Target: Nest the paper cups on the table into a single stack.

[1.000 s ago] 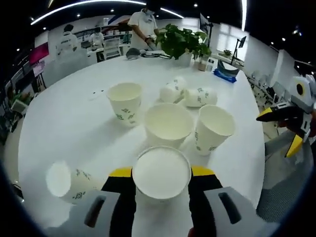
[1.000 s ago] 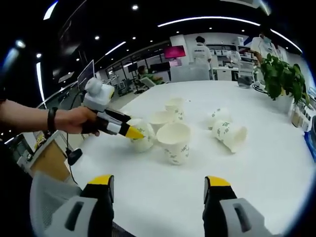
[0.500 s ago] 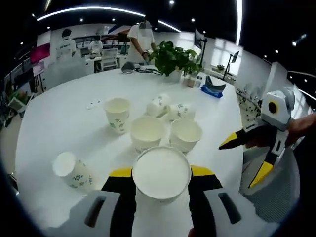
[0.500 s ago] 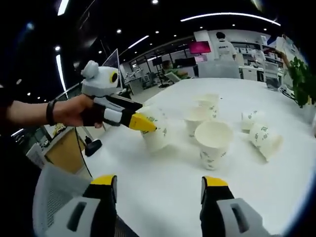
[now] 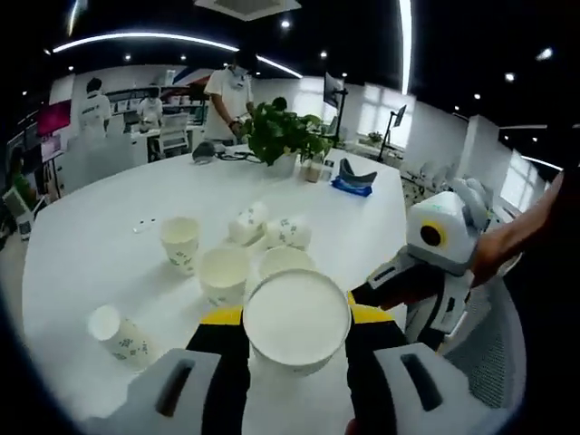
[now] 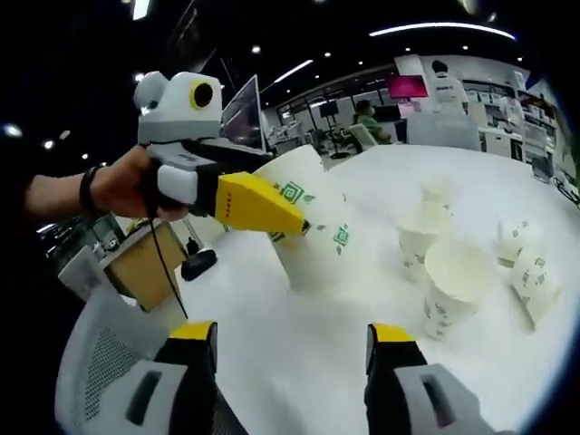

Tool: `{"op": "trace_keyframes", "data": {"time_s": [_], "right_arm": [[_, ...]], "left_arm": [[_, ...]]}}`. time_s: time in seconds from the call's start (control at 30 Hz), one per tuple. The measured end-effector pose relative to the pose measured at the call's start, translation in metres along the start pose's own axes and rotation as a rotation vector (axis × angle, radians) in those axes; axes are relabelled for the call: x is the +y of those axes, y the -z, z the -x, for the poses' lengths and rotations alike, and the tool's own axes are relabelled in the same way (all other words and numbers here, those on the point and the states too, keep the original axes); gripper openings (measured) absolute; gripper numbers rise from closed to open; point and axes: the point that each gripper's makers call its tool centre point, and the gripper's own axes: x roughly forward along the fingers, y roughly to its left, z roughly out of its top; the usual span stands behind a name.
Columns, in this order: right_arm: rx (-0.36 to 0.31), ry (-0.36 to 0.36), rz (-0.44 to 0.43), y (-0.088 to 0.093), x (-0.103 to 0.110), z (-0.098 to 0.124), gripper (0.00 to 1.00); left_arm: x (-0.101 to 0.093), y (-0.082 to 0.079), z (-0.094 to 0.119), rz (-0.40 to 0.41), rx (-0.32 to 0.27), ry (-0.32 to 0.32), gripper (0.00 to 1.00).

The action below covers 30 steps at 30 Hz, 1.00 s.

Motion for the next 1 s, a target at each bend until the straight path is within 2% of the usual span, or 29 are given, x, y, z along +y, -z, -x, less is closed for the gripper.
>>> {"op": "trace_keyframes", "data": {"time_s": [0.17,0.43,0.7,0.73,1.0], "right_arm": [[-0.050,-0.024,0.004,-0.012,0.002,-0.004,0.61],[-0.124,-0.051,-0.030,-0.028,0.008,-0.002,0.52],[-0.176,-0.084,-0.049,-0.038,0.013,0.008,0.45],[-0.165,-0.095,-0.031,-0.037,0.015,0.008,0.45],[-0.158,-0.168,-0.042,-0.035,0.028,0.013,0.42]], "left_arm": [[-0.011,0.000,0.001,-0.028,0.001,0.044,0.39],[-0.009,0.003,0.011,-0.031,-0.002,0.071,0.39],[-0.015,0.028,0.022,-0.081,0.076,0.107,0.38],[-0.015,0.030,0.022,-0.077,0.073,0.106,0.38],[-0.020,0.051,0.031,-0.117,0.118,0.146,0.38]]}}
